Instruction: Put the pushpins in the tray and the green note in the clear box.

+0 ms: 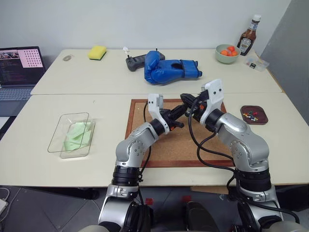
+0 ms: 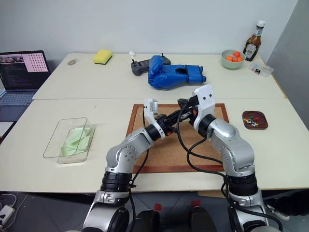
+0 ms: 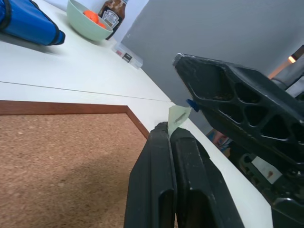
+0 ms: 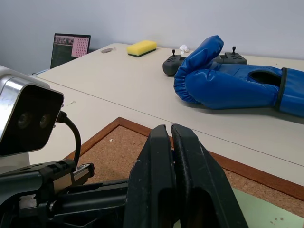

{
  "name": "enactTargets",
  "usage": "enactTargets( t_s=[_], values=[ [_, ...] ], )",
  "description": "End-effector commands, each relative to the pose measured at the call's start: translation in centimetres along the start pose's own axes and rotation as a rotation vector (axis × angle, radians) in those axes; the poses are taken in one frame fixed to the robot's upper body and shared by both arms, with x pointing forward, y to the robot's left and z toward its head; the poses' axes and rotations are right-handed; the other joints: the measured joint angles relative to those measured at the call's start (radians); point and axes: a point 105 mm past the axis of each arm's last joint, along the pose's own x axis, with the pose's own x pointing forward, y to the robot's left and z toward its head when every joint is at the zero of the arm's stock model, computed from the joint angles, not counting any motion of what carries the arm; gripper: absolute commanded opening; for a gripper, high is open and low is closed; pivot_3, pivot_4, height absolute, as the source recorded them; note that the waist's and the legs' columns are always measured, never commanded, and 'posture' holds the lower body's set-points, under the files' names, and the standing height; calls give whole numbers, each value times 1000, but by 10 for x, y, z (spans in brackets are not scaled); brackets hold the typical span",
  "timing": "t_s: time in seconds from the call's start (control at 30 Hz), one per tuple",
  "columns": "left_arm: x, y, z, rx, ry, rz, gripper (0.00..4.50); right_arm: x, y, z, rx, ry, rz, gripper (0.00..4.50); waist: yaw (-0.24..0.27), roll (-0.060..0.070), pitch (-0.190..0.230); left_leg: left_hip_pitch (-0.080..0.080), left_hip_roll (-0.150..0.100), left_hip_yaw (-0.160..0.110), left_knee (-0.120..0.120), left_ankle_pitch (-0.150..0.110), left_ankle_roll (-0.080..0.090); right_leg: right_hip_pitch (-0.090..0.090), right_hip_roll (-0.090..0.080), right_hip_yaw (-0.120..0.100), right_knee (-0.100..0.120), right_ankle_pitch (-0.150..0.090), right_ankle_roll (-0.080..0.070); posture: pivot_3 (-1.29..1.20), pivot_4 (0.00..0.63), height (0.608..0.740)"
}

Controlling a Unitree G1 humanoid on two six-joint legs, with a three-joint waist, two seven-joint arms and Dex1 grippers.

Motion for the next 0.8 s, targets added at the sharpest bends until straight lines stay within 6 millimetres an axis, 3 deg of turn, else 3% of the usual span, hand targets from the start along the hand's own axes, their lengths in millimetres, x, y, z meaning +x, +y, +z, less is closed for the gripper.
enactTargets(
  t_s=[0.03, 0.27, 0.5, 0.67, 0.8],
  values=[
    [3, -3, 7, -13, -23, -1, 20, -1, 7, 18, -20, -66, 22, 88, 0, 0, 0, 0, 0, 0, 0, 0, 0, 0, 0, 0, 0, 0, 0, 0, 150, 740],
    [3, 15, 5, -92, -20, 98, 20, -6, 2, 24, -21, -87, -5, 88, 0, 0, 0, 0, 0, 0, 0, 0, 0, 0, 0, 0, 0, 0, 0, 0, 150, 740],
    [3, 12, 6, -33, 2, 78, 20, -16, -8, 28, -23, -102, -65, 88, 0, 0, 0, 0, 0, 0, 0, 0, 0, 0, 0, 0, 0, 0, 0, 0, 150, 740],
    [-2, -10, 2, 322, 131, -82, 20, -58, -87, 10, -97, 6, -374, 88, 4, 0, 0, 0, -1, 0, 0, 0, -1, 0, 0, 0, 0, 0, 0, 0, 150, 740],
    [-7, -17, -4, 518, 197, -179, 20, -89, -137, -1, -60, 71, -533, 88, 4, 0, 0, 0, -1, 2, 0, 0, 0, 0, 0, 1, 0, 0, 0, 0, 150, 740]
  ],
)
